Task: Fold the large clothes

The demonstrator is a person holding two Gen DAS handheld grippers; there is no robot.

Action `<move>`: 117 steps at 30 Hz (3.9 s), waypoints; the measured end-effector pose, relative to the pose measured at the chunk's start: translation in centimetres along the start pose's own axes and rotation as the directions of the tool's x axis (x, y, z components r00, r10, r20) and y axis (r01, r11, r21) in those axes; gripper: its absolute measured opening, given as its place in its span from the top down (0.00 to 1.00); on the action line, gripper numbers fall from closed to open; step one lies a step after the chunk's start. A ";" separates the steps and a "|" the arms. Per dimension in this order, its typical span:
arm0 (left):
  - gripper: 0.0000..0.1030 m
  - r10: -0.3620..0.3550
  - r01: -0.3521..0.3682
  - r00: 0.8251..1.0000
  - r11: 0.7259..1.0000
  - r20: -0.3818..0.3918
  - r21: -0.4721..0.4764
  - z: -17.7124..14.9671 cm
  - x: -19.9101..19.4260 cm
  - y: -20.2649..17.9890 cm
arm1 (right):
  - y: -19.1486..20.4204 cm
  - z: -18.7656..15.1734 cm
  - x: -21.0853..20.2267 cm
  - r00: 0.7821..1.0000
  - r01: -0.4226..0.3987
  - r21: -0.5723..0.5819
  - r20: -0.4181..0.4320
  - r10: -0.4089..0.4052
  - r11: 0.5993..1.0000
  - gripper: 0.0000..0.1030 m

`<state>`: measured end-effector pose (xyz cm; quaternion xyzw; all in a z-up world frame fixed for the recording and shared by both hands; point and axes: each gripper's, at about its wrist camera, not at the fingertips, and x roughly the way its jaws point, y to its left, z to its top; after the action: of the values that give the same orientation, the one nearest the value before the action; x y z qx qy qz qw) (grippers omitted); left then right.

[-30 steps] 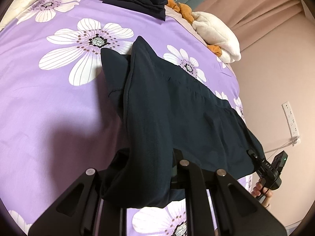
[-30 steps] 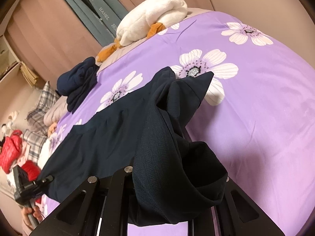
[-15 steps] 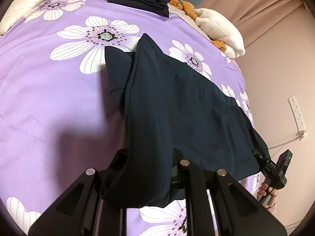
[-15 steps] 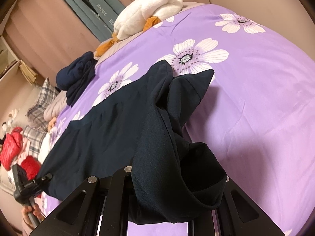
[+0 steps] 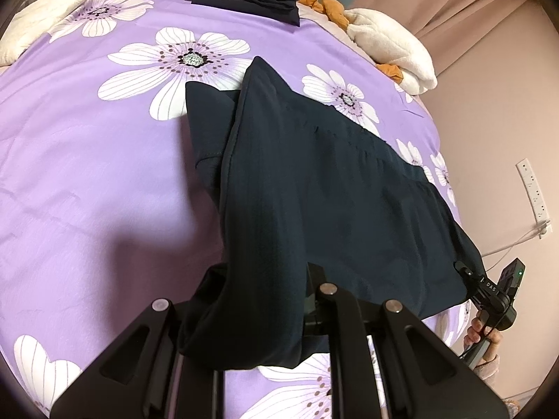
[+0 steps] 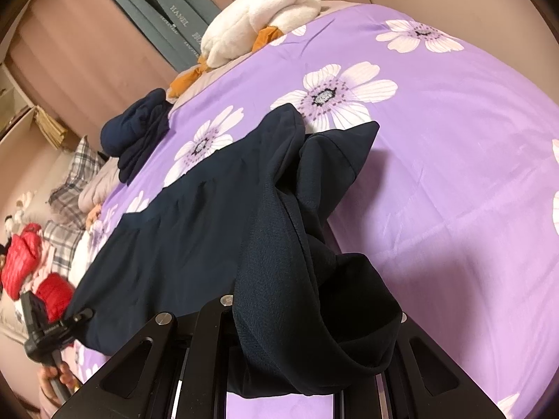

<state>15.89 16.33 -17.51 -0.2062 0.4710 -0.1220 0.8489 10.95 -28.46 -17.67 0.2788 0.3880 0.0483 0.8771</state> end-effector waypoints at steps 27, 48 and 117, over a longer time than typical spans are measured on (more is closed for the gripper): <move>0.35 0.257 -0.257 0.966 0.966 0.008 0.025 -2.2 -0.3 2.7 | -5.0 -1.7 0.0 0.999 0.029 0.171 -0.048 -0.021 0.985 0.51; 0.07 0.488 -0.506 0.862 0.843 0.137 0.181 -4.8 -3.6 -0.5 | -2.1 -1.3 -5.3 0.958 0.254 -0.033 0.147 -0.247 0.967 0.41; 0.00 0.355 -0.460 0.874 0.826 0.333 0.325 -9.1 -16.5 -21.0 | 15.8 -4.6 -16.4 0.986 0.150 -0.425 0.136 -0.101 0.893 0.01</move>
<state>-0.84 2.26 0.34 0.0612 0.3551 -0.0009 0.9328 -1.61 -18.05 -1.07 0.0535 0.3357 0.0612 0.9384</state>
